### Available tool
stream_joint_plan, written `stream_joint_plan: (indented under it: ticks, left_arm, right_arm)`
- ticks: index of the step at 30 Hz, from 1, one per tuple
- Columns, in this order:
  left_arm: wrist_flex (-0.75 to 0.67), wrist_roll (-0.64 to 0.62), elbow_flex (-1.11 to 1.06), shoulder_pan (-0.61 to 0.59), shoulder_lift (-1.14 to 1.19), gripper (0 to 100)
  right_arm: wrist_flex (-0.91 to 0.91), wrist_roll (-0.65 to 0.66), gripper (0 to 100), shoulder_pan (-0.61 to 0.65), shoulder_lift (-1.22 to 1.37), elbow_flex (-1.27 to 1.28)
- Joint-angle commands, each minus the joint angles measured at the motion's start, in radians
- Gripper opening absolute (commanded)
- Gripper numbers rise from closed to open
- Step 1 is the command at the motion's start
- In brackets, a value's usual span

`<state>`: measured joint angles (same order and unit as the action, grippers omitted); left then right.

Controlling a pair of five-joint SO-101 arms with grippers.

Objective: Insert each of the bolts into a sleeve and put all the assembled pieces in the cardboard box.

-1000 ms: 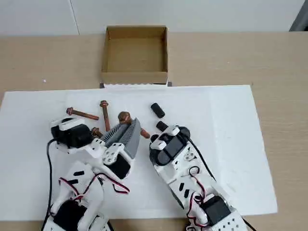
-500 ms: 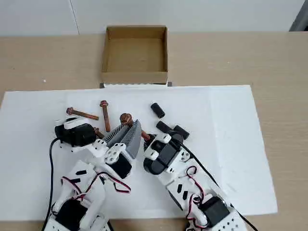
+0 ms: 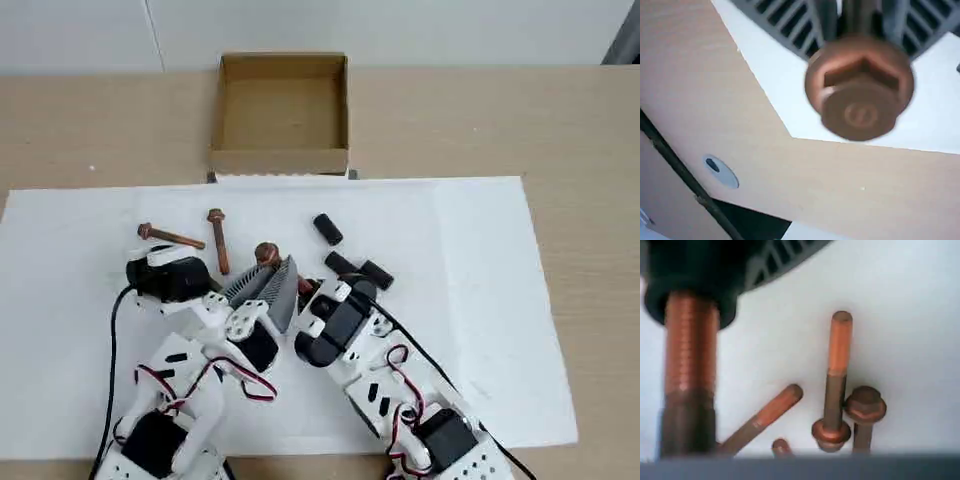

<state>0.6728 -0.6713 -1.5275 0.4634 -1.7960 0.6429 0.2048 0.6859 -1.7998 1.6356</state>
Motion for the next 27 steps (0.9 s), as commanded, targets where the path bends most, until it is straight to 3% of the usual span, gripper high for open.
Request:
stream_joint_plan:
  ticks: [1, 9, 15, 22, 27]
  left_arm:
    - [-0.021, 0.023, -0.002, -0.002, -0.009, 1]
    - [0.071, 0.095, -0.005, 0.117, -0.009, 1]
    - [0.114, 0.097, -0.005, 0.12, -0.011, 1]
    - [0.178, 0.143, -0.004, 0.115, -0.011, 22]
    - [0.18, 0.206, 0.012, 0.041, -0.011, 23]
  right_arm:
    - [-0.03, 0.009, 0.2, 0.007, -0.013, -0.02]
    - [-0.03, 0.091, 0.2, 0.007, -0.015, -0.04]
    - [-0.03, 0.091, 0.2, 0.007, -0.015, -0.054]
    - [-0.03, 0.091, 0.2, 0.007, -0.015, -0.054]
    - [-0.03, 0.091, 0.2, 0.007, -0.015, -0.048]
